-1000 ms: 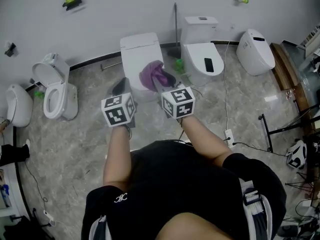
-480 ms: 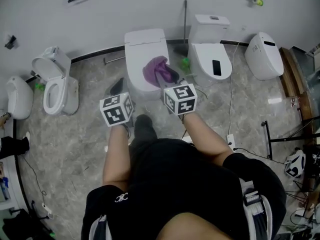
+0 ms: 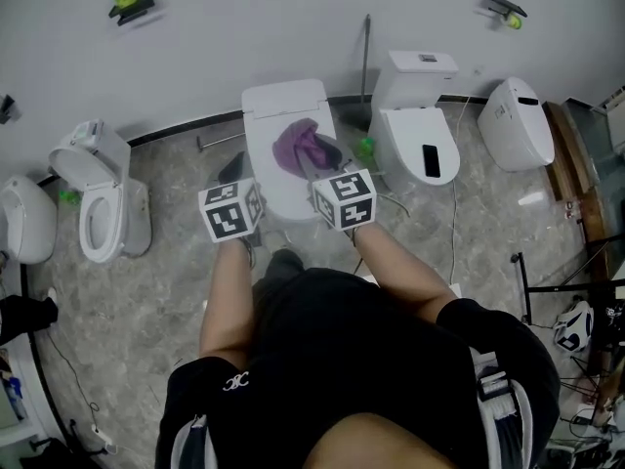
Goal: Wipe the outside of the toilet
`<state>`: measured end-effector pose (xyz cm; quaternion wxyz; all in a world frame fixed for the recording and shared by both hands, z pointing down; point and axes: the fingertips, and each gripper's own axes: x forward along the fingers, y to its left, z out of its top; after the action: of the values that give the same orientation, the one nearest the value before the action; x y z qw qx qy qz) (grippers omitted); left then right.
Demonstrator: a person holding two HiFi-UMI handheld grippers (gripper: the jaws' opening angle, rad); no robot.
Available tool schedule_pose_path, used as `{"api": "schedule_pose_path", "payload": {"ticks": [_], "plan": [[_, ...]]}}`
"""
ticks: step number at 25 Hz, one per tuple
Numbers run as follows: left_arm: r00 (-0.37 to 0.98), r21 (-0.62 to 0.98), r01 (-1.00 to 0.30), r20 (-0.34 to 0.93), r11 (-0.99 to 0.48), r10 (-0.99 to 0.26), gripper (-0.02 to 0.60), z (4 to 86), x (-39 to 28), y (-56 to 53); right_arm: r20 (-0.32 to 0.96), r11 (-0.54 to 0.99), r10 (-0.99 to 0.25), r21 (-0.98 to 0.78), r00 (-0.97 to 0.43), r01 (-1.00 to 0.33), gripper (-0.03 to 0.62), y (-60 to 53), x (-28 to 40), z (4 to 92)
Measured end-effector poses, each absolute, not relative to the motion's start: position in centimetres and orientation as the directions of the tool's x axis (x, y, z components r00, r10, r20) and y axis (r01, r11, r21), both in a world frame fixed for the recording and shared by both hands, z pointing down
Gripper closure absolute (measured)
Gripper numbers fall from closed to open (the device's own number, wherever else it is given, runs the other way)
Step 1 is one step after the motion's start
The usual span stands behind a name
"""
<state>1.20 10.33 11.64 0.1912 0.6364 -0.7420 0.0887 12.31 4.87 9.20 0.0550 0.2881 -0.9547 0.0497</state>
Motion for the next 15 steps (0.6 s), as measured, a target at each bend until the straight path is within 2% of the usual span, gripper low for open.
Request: {"api": "schedule_pose_path", "payload": {"ticks": [9, 15], "plan": [[-0.107, 0.145, -0.971, 0.440, 0.189, -0.892, 0.575, 12.6, -13.4, -1.4, 0.202, 0.825, -0.543, -0.050, -0.815, -0.563, 0.487, -8.4, -1.2, 10.6], [-0.063, 0.214, -0.960, 0.459, 0.179, -0.886, 0.577, 15.6, -19.9, -7.5, 0.249, 0.817, -0.541, -0.070, -0.804, -0.572, 0.487, -16.1, -8.3, 12.6]]}}
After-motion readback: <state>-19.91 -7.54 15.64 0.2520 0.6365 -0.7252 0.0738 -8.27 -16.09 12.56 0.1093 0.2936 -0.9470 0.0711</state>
